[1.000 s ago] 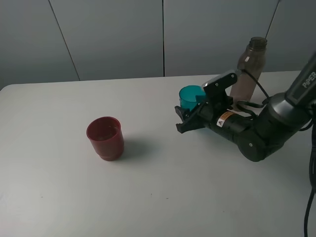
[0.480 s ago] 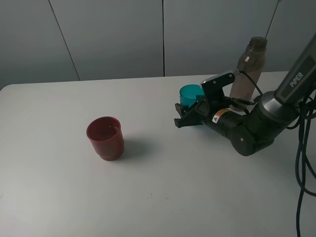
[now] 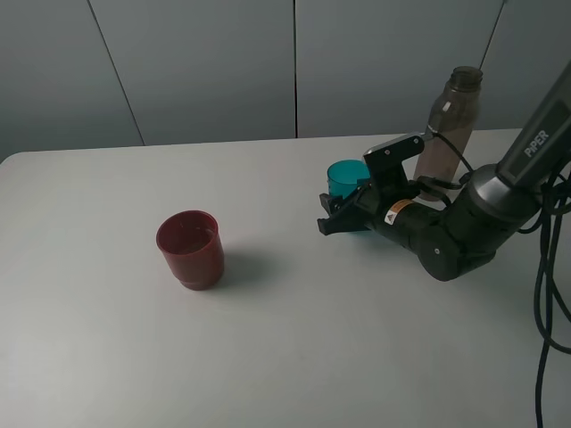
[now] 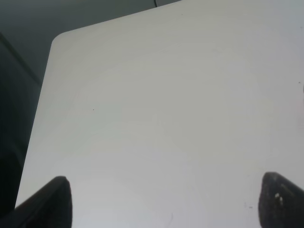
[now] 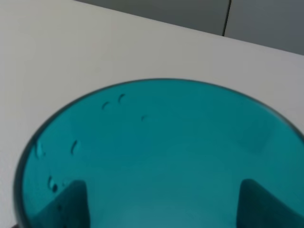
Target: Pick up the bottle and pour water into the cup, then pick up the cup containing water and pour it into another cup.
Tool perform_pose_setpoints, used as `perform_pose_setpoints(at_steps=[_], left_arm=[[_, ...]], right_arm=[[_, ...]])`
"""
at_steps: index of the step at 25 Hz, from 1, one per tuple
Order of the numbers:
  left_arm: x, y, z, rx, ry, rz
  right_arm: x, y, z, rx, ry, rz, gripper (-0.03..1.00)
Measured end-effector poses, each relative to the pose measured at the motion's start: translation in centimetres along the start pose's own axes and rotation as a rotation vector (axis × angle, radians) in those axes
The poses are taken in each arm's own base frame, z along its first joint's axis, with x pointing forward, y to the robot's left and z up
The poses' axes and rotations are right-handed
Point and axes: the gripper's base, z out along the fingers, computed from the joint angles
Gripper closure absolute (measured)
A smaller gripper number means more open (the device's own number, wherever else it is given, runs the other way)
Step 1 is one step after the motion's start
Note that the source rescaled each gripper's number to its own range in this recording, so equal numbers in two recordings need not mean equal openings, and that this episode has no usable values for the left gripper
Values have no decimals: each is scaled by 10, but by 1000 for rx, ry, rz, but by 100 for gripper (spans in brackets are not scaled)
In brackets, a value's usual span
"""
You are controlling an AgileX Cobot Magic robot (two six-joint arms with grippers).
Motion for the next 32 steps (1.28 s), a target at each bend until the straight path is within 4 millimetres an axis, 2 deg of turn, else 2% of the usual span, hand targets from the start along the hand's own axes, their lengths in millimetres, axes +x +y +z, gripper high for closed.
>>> perform_pose_setpoints(at_steps=[10, 11, 12, 15, 17, 18, 20, 25, 32], left_arm=[[0, 0, 0, 0, 0, 0], [0, 0, 0, 0, 0, 0], [0, 0, 0, 0, 0, 0], [0, 0, 0, 0, 0, 0], [0, 0, 0, 0, 0, 0], [0, 0, 0, 0, 0, 0], [0, 0, 0, 0, 0, 0], [0, 0, 0, 0, 0, 2], [0, 0, 0, 0, 0, 4]], right_arm=[[1, 0, 0, 0, 7, 9, 95], [1, 0, 0, 0, 7, 16, 91], [1, 0, 0, 0, 7, 26, 79], [1, 0, 0, 0, 7, 47, 29], [1, 0, 0, 0, 7, 54, 6], [1, 0, 0, 0, 7, 57, 1], [1, 0, 0, 0, 14, 64, -3], [2, 0, -5, 0, 76, 71, -3], [0, -3, -44, 26, 182, 71, -3]])
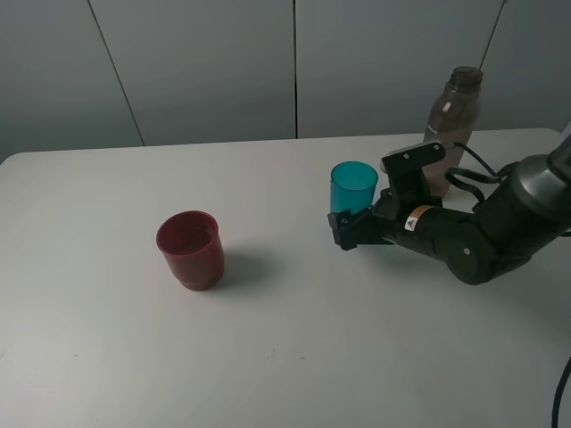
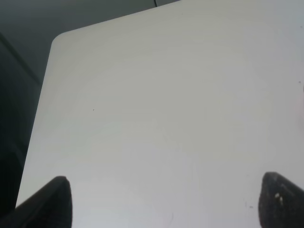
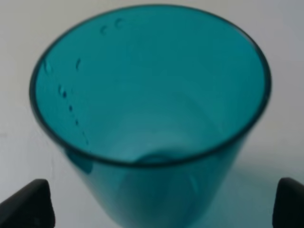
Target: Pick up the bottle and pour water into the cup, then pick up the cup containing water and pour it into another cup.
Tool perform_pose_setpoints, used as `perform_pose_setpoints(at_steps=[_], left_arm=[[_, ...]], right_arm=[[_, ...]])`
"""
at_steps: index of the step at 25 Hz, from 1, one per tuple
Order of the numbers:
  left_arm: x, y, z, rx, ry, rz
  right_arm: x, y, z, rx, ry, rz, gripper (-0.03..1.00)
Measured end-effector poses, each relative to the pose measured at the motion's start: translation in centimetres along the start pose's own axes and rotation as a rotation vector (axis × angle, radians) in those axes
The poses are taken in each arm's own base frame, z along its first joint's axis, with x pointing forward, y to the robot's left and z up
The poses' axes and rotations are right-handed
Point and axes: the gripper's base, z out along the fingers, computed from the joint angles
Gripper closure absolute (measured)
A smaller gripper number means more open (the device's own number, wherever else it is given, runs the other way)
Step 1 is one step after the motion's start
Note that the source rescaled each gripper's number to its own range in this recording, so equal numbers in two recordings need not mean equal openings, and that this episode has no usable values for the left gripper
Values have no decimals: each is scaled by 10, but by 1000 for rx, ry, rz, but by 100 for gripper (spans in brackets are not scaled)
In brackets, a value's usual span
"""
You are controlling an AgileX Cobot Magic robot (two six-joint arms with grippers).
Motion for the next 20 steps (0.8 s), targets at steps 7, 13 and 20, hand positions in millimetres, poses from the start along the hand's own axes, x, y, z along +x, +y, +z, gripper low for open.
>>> perform_pose_setpoints(at_steps=[7, 13, 20], left_arm=[[0, 0, 0, 0, 0, 0], [0, 0, 0, 0, 0, 0], [0, 0, 0, 0, 0, 0]], right_arm=[[-19, -7, -67, 42, -60, 34, -3], [-69, -8, -136, 40, -207, 21, -3], [-110, 1, -221, -76, -270, -37, -3]])
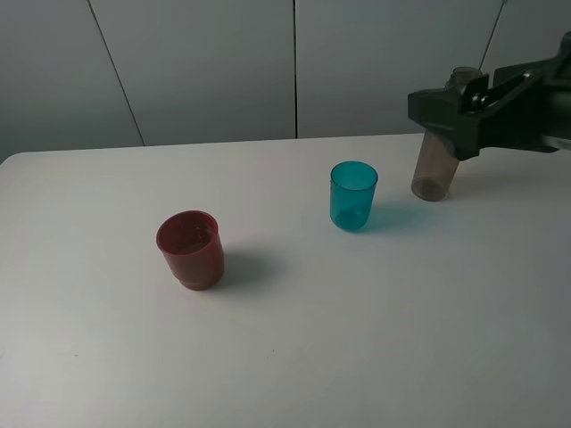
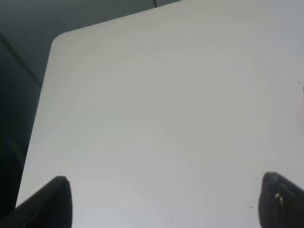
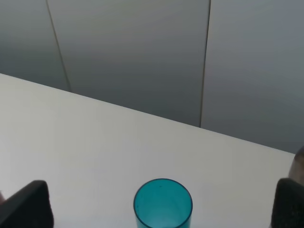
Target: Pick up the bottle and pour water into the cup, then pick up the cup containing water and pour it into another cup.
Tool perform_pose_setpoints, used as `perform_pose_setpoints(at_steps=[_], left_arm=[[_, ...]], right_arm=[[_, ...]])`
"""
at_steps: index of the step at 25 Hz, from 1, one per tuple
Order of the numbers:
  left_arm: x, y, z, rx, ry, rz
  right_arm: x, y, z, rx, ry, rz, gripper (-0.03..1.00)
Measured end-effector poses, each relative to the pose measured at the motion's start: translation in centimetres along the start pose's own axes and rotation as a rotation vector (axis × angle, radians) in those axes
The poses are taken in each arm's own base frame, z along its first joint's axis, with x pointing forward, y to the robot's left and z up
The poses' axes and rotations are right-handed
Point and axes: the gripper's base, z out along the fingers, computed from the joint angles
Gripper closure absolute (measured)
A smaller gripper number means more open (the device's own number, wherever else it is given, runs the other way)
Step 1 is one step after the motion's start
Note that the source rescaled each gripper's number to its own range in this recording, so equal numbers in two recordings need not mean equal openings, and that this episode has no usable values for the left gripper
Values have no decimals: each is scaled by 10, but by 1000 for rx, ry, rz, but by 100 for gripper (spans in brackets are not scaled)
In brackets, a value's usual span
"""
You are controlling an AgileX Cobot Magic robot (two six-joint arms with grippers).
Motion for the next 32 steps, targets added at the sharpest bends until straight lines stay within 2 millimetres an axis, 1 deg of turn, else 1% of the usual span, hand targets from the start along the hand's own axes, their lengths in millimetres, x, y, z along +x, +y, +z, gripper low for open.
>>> perform_pose_setpoints(at_steps=[3, 6, 8, 12, 15, 19, 22, 25, 29, 30, 32], left_arm=[[0, 0, 0, 0, 0, 0], [0, 0, 0, 0, 0, 0], [0, 0, 0, 0, 0, 0], [0, 0, 0, 0, 0, 0], [0, 0, 0, 0, 0, 0], [0, 0, 0, 0, 0, 0], [0, 0, 0, 0, 0, 0], [0, 0, 0, 0, 0, 0], [0, 0, 0, 0, 0, 0], [0, 0, 0, 0, 0, 0], [0, 0, 0, 0, 0, 0]], right_arm=[[-7, 2, -26, -16, 81, -13, -3], [-1, -5, -49, 71, 270, -19, -3], [4, -10, -62, 122, 335, -15, -3], [12, -12, -89, 153, 390, 3, -3], [20, -10, -108, 145, 423, 33, -3], [29, -6, -131, 110, 389, 75, -3], [42, -5, -142, 95, 342, 80, -3], [55, -5, -154, 87, 270, 61, -3], [60, -5, -172, 81, 144, 60, -3], [61, -5, -176, 79, 120, 60, -3], [67, -5, -177, 80, 125, 59, -3]])
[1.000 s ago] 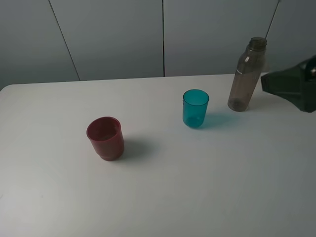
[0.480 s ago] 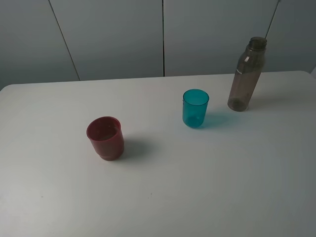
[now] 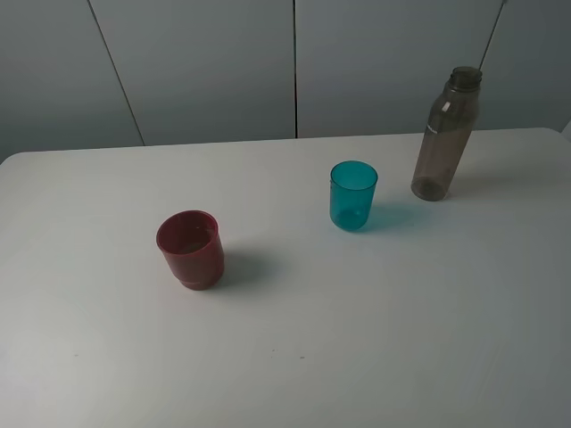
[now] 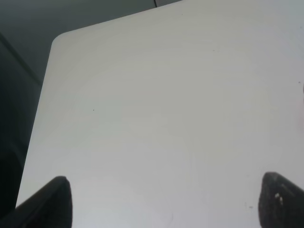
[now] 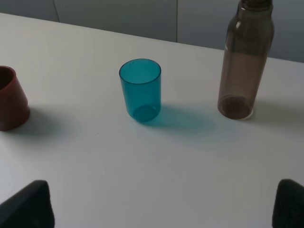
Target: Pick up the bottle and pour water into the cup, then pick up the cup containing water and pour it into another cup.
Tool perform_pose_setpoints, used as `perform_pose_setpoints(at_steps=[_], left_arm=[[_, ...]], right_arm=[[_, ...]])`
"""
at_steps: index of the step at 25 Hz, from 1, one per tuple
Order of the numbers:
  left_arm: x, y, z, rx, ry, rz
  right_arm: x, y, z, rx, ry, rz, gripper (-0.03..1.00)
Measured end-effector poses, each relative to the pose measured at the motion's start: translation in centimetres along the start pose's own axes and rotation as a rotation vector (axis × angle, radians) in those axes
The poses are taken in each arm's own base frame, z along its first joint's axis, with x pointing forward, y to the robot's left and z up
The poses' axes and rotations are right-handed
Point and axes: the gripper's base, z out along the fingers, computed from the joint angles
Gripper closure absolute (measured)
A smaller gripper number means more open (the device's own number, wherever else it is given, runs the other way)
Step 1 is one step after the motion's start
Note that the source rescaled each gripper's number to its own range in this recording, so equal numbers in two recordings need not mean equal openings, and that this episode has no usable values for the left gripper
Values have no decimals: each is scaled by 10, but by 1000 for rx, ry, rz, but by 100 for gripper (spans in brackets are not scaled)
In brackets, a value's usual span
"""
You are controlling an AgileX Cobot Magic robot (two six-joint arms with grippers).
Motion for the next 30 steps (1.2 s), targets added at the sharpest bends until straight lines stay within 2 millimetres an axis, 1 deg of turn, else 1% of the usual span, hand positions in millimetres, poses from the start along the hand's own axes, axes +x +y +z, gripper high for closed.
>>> perform_pose_setpoints(at_steps=[8, 16, 20, 30], left_arm=[[0, 0, 0, 0, 0, 0], [0, 0, 0, 0, 0, 0], [0, 0, 0, 0, 0, 0], [0, 0, 0, 0, 0, 0]], right_arm=[[3, 0, 1, 16, 13, -6, -3], [3, 6, 1, 259, 10, 71, -3], [3, 8, 1, 347, 11, 103, -3], [3, 8, 1, 372, 11, 116, -3]])
